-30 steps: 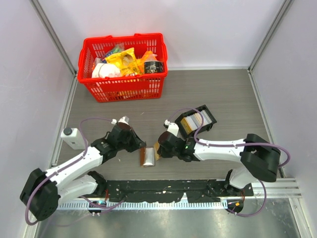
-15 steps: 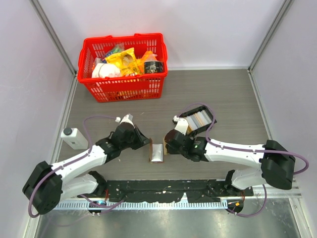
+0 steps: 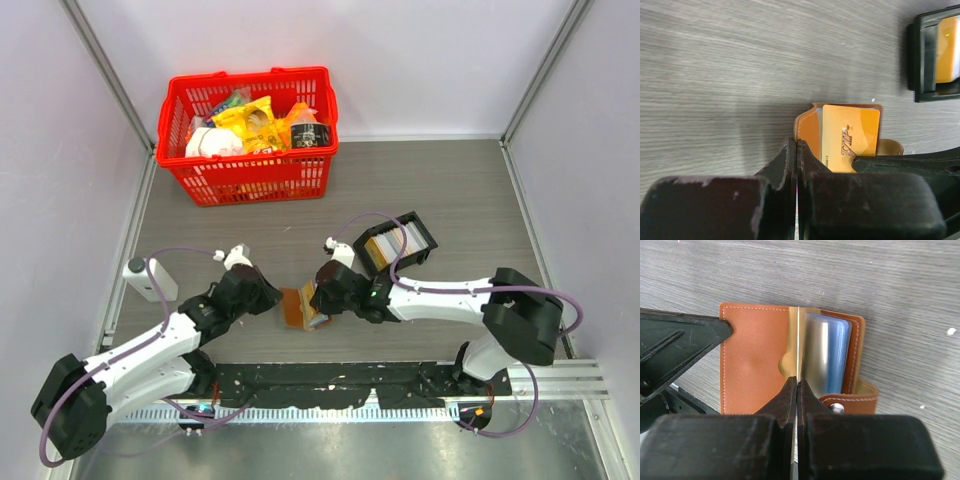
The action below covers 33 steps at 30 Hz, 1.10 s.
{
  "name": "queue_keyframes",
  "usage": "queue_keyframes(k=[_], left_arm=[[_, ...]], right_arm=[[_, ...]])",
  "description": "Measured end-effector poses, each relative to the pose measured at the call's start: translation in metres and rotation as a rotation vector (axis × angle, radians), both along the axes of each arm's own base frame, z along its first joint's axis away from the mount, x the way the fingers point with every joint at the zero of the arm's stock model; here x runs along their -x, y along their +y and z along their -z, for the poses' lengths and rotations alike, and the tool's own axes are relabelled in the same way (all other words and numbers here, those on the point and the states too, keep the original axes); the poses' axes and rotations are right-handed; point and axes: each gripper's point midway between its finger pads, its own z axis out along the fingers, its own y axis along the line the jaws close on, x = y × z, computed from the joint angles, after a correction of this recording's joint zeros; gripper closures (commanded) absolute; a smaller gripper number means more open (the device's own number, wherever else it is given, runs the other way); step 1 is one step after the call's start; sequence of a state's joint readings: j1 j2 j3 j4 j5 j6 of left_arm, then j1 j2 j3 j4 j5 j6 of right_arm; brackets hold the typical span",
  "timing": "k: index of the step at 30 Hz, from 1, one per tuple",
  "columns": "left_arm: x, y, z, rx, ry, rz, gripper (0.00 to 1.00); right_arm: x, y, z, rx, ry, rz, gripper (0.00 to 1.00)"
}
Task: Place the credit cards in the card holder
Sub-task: Open the card holder at the center of the board.
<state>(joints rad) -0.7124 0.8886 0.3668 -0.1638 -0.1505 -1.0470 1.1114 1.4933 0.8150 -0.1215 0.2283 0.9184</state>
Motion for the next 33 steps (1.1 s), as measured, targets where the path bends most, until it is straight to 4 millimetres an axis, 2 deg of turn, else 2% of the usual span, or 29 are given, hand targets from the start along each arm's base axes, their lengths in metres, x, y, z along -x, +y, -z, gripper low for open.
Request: queue_keyframes(k=[3,8,13,21,25,28,32,33], left_arm=[[0.005,0.008,0.009,-0.046,0.024,-0.003,0.98],[0.011,0.015,0.023,-0.105,0.07,0.006,0.75],[0.018,0.017,0.033,-0.121,0.105,0.022,0.66],[0.03,0.015,0.031,-0.054,0.091,0.052,0.64],[0.035,0.013,0.025,0.017,0.053,0.059,0.71],[0.04,0.014,0.027,0.043,0.044,0.062,0.77],[0.042,0.014,0.031,0.05,0.054,0.059,0.77],[0.043,0.014,0.032,0.048,0.059,0.06,0.81]], right_arm=[[0.002,0.011,0.008,-0.02,0.022,-0.023,0.99],[0.004,0.017,0.017,-0.014,0.038,-0.037,0.99],[0.004,0.021,0.021,-0.005,0.045,-0.036,0.99],[0.005,0.021,0.023,-0.005,0.051,-0.02,0.99],[0.005,0.021,0.023,-0.005,0.05,-0.018,0.99],[0.005,0.021,0.023,-0.007,0.051,-0.016,0.99],[0.005,0.021,0.023,-0.007,0.052,-0.016,0.99],[0.005,0.021,0.023,-0.007,0.052,-0.016,0.99]])
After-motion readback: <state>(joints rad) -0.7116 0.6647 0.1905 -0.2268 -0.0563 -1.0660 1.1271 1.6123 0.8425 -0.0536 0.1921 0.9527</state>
